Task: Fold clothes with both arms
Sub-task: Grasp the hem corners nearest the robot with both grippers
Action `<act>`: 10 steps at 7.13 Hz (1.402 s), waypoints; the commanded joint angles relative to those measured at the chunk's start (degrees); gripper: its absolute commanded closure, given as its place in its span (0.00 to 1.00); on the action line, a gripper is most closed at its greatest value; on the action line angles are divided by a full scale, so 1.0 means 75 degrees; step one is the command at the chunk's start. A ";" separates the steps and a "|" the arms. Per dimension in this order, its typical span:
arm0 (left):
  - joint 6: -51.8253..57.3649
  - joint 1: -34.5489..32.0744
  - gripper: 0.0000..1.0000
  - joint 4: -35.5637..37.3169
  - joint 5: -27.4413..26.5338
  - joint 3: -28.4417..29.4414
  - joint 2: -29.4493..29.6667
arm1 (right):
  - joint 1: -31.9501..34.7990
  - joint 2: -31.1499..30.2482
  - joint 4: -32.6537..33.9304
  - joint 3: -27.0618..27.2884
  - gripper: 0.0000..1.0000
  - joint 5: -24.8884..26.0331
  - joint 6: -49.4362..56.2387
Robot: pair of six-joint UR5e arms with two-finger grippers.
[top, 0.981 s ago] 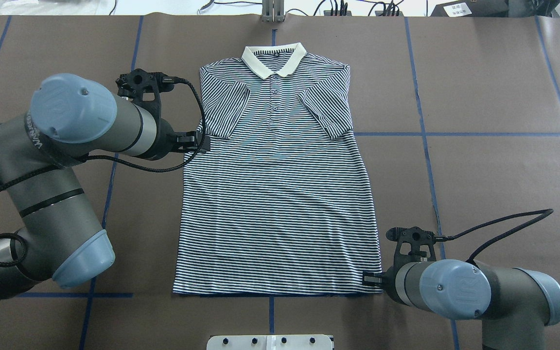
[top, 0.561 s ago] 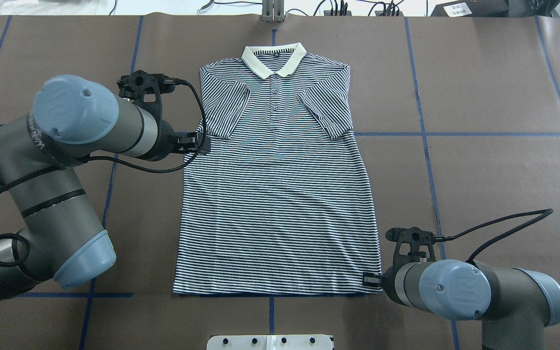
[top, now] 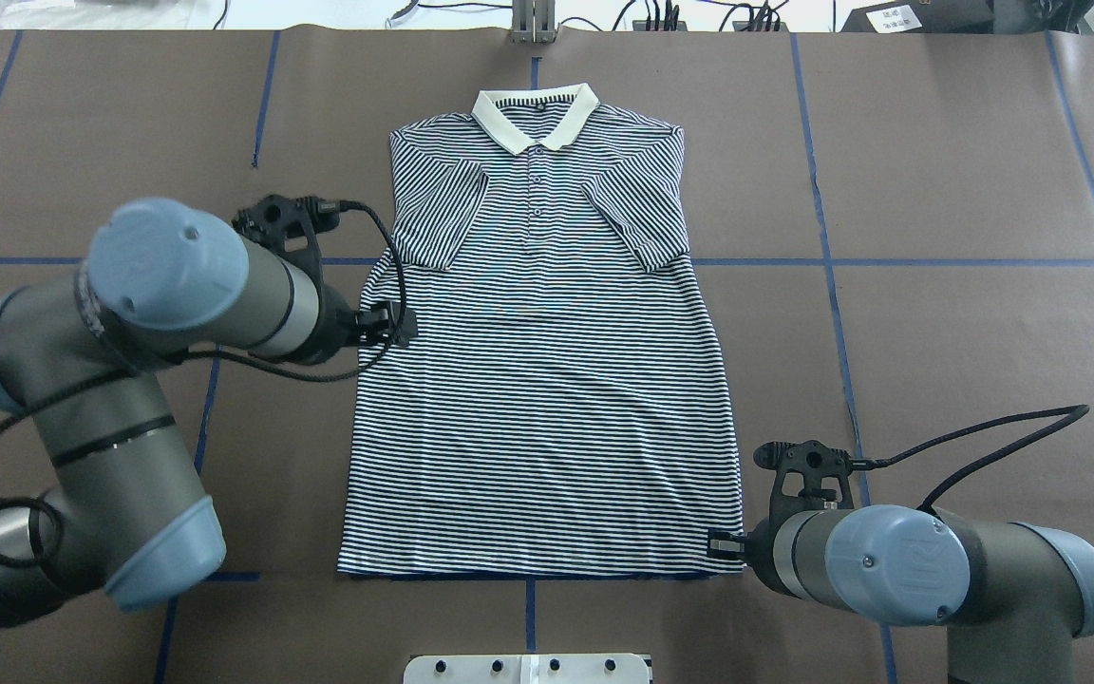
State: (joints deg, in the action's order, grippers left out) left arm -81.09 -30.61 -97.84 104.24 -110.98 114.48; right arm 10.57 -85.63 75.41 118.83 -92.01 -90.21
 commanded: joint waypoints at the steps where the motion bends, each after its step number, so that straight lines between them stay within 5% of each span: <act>1: -0.1850 0.1602 0.00 0.0397 -0.0724 -0.0690 -0.0624 | 0.0043 0.0003 0.0000 0.0198 1.00 -0.0060 0.0004; 3: -0.2440 0.2287 0.00 0.1242 -0.1101 -0.0859 -0.0639 | 0.0044 0.0050 0.0000 0.0211 1.00 -0.0060 0.0004; 10: -0.2746 0.2604 0.03 0.1186 -0.1289 -0.0203 -0.0698 | 0.0043 0.0097 0.0000 0.0211 1.00 -0.0131 0.0004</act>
State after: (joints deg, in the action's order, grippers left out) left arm -101.18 -11.51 -88.92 94.58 -112.70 109.30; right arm 10.83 -84.91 75.41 120.38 -93.02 -90.18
